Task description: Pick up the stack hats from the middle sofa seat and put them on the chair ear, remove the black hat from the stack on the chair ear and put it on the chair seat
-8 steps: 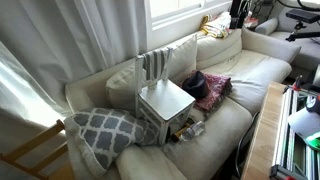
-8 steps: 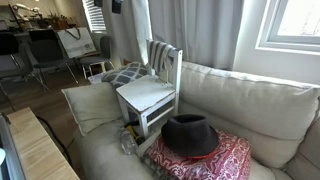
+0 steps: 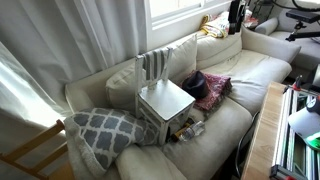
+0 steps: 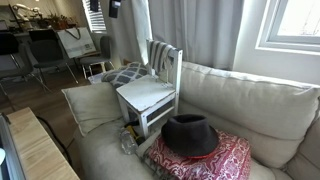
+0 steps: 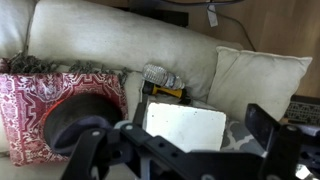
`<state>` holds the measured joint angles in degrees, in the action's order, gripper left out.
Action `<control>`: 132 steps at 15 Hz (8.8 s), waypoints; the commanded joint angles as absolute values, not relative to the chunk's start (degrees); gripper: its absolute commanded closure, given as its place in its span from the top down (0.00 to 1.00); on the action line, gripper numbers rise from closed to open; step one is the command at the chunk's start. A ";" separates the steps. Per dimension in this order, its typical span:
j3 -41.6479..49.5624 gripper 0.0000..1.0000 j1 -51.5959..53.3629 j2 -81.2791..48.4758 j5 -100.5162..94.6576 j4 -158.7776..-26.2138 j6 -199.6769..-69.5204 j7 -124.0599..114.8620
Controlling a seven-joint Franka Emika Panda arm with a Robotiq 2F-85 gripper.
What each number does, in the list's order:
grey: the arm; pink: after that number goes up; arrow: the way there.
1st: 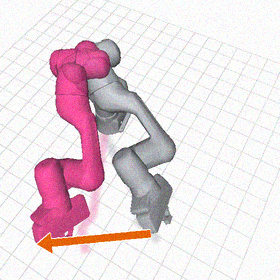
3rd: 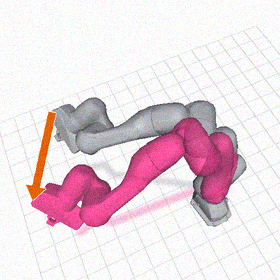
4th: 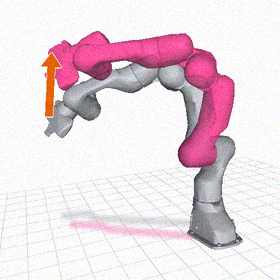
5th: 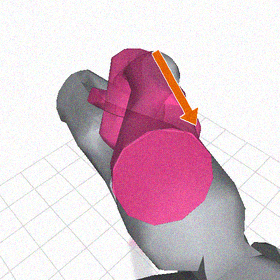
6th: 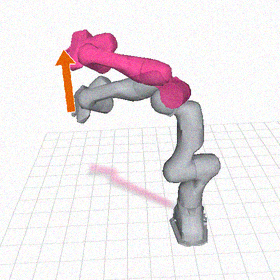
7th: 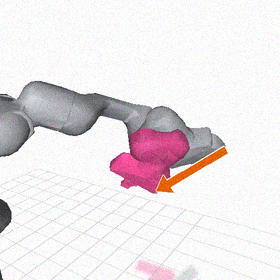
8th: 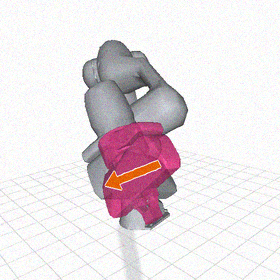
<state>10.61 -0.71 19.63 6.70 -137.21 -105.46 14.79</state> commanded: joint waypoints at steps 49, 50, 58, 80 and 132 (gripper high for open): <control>-2.28 1.00 -20.80 -53.11 -5.76 -100.92 -137.90 89.66; -2.54 1.00 -21.15 -53.36 -5.64 -101.21 -139.43 90.77; -3.31 1.00 -21.26 -58.39 -5.03 -100.49 -145.84 91.44; -5.73 0.02 -25.51 -54.30 0.76 -99.47 -143.65 83.82; 8.51 0.78 -18.58 -38.24 63.59 -95.98 -114.57 110.15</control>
<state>5.91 -21.69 -40.94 66.85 -94.09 -109.84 112.04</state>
